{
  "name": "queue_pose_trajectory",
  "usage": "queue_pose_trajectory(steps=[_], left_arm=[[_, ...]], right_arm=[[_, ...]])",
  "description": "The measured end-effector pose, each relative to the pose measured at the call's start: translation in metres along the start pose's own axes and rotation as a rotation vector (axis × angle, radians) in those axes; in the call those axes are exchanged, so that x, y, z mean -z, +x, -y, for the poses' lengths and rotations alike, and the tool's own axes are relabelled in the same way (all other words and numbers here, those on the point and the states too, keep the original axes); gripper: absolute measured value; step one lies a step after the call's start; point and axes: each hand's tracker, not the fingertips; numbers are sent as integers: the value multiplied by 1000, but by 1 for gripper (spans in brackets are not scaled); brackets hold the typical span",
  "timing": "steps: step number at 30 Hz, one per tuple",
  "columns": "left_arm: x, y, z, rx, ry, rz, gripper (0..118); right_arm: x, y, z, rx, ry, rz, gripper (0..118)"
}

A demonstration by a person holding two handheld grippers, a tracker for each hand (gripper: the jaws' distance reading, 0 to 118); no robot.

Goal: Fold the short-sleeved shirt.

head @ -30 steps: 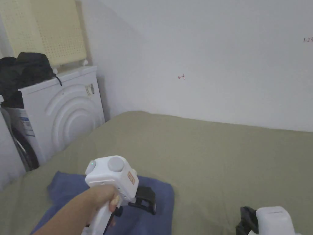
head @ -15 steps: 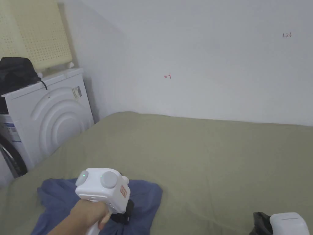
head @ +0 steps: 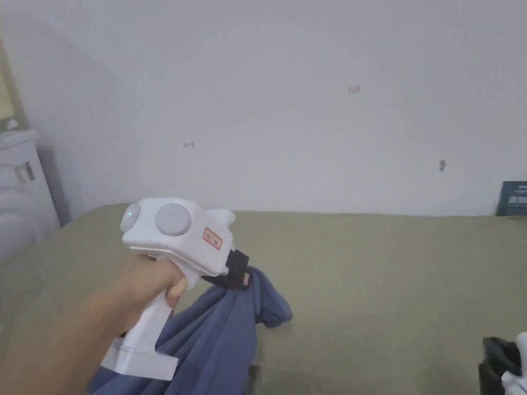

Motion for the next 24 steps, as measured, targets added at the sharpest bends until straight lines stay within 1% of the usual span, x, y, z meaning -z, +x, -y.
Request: queue_pose_trajectory(steps=[3,6,9,11,12,14,16,20,21,22,23,24], left_arm=[[33,76,-27,115,-15,100,2],[69,161,-40,206,-30,190,2],[99,238,-41,286,-47,313,2],[118,280,-33,305,-96,422,2],[127,297,-27,316,-124,453,2],[147,325,-12,347,-168,488,2],[167,341,8,366,-210,505,2],[203,340,44,337,-300,508,2],[208,336,51,318,-304,514,5],[210,332,56,310,-296,500,15],[209,326,58,291,-277,487,58],[207,317,55,258,-255,462,97]], right_arm=[[-13,44,0,4,-31,95,10],[-26,84,1,27,-26,186,10],[-36,121,5,74,-36,266,10],[-42,138,8,80,-52,306,10],[-44,145,10,78,-54,318,10],[-49,157,15,84,-62,335,10],[-54,164,22,98,-72,347,10],[-54,170,34,114,-88,356,10],[-52,169,35,118,-92,354,10],[-50,169,36,123,-94,351,10],[-49,166,36,129,-98,345,10],[-47,164,36,135,-99,336,10]])
